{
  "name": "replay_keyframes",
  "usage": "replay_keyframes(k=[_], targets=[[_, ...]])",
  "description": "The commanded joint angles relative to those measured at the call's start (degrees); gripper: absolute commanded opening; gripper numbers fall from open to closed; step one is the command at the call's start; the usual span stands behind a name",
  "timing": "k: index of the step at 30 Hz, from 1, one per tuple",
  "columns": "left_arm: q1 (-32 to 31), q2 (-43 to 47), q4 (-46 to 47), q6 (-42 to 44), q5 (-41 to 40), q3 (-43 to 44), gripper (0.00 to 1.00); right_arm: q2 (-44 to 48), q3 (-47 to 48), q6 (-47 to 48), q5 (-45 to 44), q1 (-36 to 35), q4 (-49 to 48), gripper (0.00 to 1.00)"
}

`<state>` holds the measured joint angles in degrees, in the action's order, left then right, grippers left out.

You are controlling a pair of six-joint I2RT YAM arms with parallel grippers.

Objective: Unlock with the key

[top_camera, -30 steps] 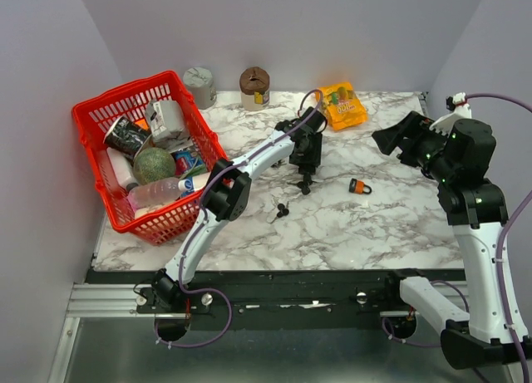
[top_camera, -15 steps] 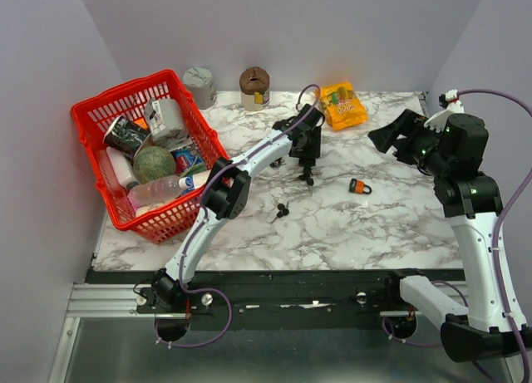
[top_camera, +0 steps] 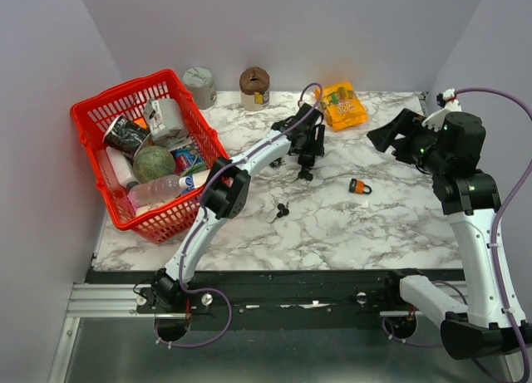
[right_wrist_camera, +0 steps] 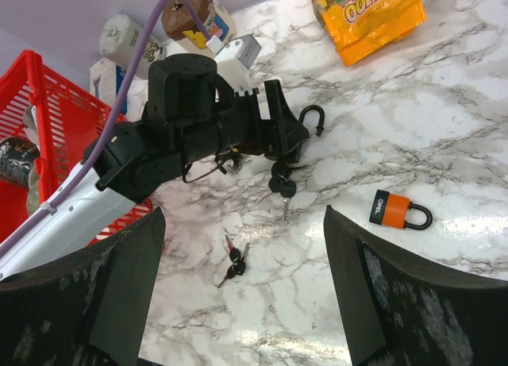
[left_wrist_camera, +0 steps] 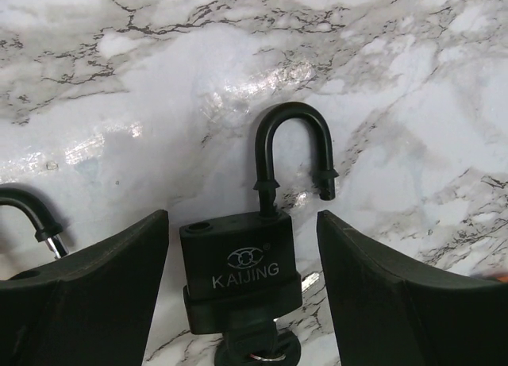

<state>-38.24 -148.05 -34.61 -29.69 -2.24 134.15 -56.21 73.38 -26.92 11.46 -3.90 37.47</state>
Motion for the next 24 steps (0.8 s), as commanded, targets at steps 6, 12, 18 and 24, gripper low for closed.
replay_keyframes(k=[6,12,18,24], targets=[[3.08,2.14,2.26,3.06,-1.80,-4.33,0.84,0.75,0.09,1.95,0.57,0.30,0.94,0.89],[1.86,8.91,8.06,3.94,-3.21,-9.78,0.84,1.36,-1.13,6.43,0.66,0.30,1.11,0.88],[0.10,17.43,12.89,4.38,-3.38,-13.73,0.84,2.33,-6.14,10.48,5.40,0.30,-1.35,0.85],[-1.84,27.01,15.36,3.59,-3.30,-16.46,0.85,1.89,-9.84,10.57,11.03,0.21,-3.81,0.79]])
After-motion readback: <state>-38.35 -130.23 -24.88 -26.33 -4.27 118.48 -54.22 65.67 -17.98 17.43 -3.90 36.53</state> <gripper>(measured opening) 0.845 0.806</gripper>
